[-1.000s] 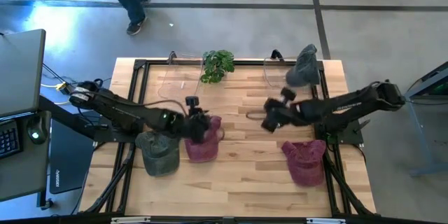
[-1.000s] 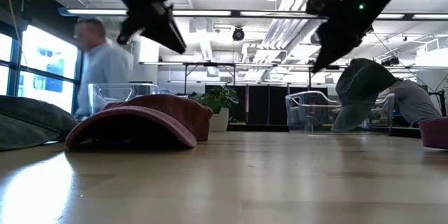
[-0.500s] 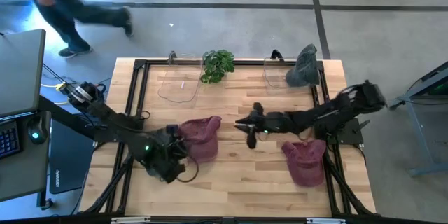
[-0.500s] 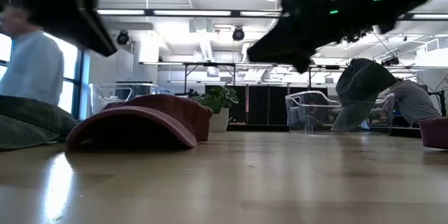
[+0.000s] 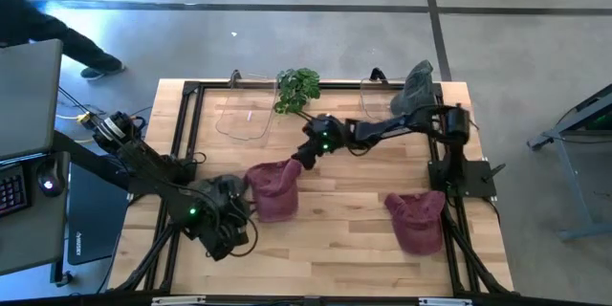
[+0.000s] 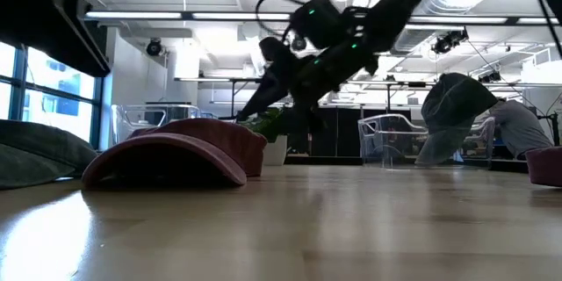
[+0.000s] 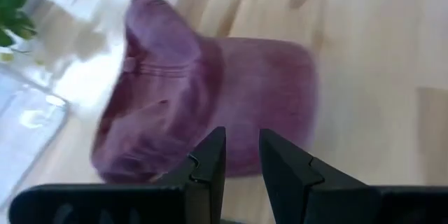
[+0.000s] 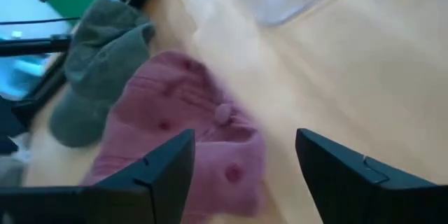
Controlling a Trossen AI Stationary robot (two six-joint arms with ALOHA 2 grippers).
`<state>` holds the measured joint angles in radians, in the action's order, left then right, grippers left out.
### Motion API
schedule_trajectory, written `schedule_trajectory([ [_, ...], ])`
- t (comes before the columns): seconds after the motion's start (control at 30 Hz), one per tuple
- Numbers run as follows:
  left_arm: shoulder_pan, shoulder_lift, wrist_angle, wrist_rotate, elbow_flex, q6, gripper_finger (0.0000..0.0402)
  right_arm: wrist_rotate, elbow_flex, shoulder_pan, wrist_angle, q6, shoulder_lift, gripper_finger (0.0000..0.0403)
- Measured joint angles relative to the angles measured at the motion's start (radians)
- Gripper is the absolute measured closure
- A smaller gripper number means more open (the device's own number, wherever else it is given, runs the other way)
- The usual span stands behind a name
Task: Pick & Place hat
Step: Put the left red cap into the left transparent bin
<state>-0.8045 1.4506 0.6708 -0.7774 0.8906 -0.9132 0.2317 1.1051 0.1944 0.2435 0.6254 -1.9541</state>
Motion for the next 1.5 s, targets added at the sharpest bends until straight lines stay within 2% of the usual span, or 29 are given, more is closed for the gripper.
schedule_trajectory([
  [0.13,-0.033,0.000,-0.054,-0.020,0.000,-0.013,0.0318,0.026,0.070,-0.027,-0.080,0.018,-0.075,0.0175],
  [0.23,-0.051,0.000,-0.098,-0.050,0.000,-0.011,0.0318,0.045,0.087,-0.064,-0.093,-0.023,-0.096,0.0205],
  [0.3,-0.062,0.000,-0.113,-0.082,0.000,-0.012,0.0318,0.046,0.088,-0.094,-0.090,-0.055,-0.091,0.0245],
  [0.43,-0.060,0.000,-0.144,-0.113,0.000,0.006,0.0318,0.003,0.083,-0.168,-0.104,-0.158,-0.069,0.0362],
  [0.5,-0.042,0.000,-0.171,-0.112,0.000,0.063,0.0318,-0.058,0.083,-0.215,-0.112,-0.235,-0.053,0.0389],
  [0.67,0.030,-0.005,-0.324,-0.109,0.000,0.330,0.0318,-0.271,0.083,-0.333,-0.162,-0.386,0.006,0.0366],
  [0.77,0.042,-0.036,-0.430,-0.081,0.001,0.548,0.0318,-0.383,0.082,-0.386,-0.230,-0.488,0.072,0.0380],
  [0.87,0.052,-0.061,-0.510,-0.089,0.001,0.725,0.0318,-0.440,0.082,-0.435,-0.267,-0.593,0.150,0.0396],
  [0.97,0.053,-0.082,-0.594,-0.148,0.001,0.869,0.0318,-0.431,0.082,-0.484,-0.292,-0.702,0.219,0.0389],
  [1.1,0.050,-0.105,-0.676,-0.166,0.001,0.979,0.0318,-0.314,0.083,-0.540,-0.286,-0.803,0.290,0.0381],
  [1.2,0.054,-0.115,-0.730,-0.115,0.002,1.033,0.0318,-0.257,0.083,-0.565,-0.280,-0.813,0.304,0.0388],
  [1.3,0.067,-0.111,-0.805,-0.075,0.001,1.146,0.0318,-0.257,0.083,-0.578,-0.287,-0.812,0.302,0.0397],
  [1.4,0.094,-0.111,-0.853,0.051,0.001,1.227,0.0318,-0.304,0.083,-0.582,-0.289,-0.788,0.293,0.0394],
  [1.5,0.114,-0.111,-0.832,0.178,0.001,1.302,0.0318,-0.376,0.082,-0.582,-0.297,-0.756,0.293,0.0386],
])
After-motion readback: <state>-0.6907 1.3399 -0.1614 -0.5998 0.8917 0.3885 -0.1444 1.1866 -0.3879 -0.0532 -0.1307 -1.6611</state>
